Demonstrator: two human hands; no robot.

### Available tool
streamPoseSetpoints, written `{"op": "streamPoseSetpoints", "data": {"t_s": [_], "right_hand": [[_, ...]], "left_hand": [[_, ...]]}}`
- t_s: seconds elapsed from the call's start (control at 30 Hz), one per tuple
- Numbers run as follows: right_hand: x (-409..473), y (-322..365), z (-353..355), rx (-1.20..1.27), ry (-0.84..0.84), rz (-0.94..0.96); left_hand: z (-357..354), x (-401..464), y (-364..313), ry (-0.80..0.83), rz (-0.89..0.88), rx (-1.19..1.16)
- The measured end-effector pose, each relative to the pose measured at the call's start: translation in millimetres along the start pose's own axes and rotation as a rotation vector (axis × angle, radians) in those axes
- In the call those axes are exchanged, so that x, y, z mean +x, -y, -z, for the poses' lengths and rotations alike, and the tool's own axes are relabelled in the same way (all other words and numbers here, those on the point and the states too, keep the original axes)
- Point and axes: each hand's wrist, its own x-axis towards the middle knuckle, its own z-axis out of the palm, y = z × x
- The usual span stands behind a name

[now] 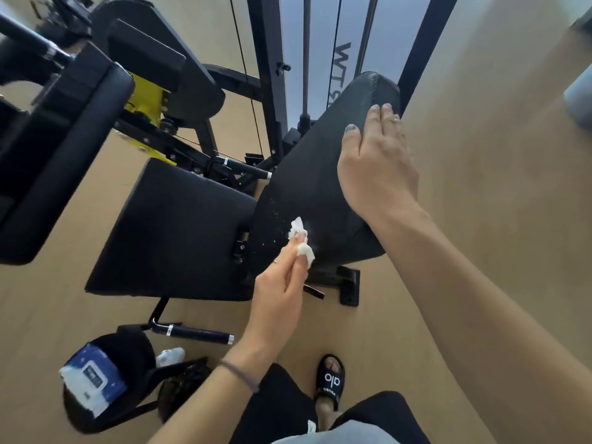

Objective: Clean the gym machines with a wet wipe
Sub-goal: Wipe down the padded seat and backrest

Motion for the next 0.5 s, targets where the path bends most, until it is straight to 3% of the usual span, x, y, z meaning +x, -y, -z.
{"op": "streamPoseSetpoints", "data": {"t_s": [0.17,0.37,0.43,0.5], "right_hand": [[1,4,-4,-0.047,-0.022,-0.002],[0,4,-4,-0.077,-0.059,-0.01],[0,5,-4,-0.087,-0.063,-0.011],[0,5,-5,-0.104,-0.068,-0.015]], "left_hand": [[-5,18,7,0.0,-0.072,0.026],[31,79,86,-0.047,0.378,0.224],[30,77,72,-0.067,0.325,0.199],[17,75,33,-0.028,0.132,0.099]]}}
